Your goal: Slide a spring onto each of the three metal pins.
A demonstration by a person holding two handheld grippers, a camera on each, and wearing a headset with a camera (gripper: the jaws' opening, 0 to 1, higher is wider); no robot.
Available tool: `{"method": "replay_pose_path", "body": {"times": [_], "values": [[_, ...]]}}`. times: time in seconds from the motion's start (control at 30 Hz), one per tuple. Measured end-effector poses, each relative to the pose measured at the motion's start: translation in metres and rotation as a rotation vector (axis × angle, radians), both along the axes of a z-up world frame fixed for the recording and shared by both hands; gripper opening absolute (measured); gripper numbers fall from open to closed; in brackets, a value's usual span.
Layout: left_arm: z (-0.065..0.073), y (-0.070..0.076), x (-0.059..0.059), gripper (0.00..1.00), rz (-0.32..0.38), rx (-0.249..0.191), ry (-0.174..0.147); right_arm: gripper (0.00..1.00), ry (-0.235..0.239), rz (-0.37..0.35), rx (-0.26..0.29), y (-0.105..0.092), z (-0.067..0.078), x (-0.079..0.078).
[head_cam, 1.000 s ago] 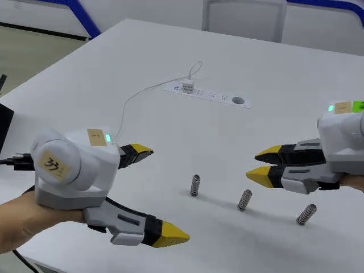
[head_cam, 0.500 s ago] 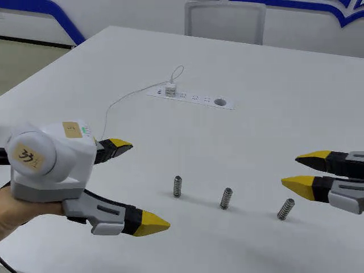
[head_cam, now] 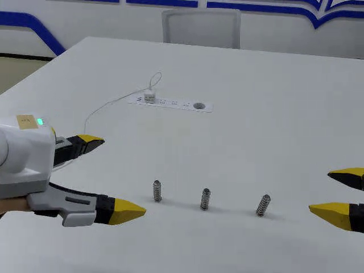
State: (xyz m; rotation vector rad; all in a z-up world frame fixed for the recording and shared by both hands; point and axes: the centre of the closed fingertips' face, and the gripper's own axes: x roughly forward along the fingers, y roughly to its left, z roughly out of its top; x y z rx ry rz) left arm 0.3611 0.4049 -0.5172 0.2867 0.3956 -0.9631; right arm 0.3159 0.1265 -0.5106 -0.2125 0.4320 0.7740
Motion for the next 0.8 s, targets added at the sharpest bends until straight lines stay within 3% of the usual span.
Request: {"method": "replay_pose_path", "body": {"times": [0.33, 0.8], "values": [[-0.002, 0.007, -0.005, 1.00, 0.017, 0.013, 0.012, 0.66, 0.005, 0.044, -0.030, 0.006, -0.006, -0.009], [0.001, 0.005, -0.005, 1.00, 0.016, 0.008, 0.004, 0.77, 0.010, 0.065, -0.066, 0.011, -0.008, -0.013]]}}
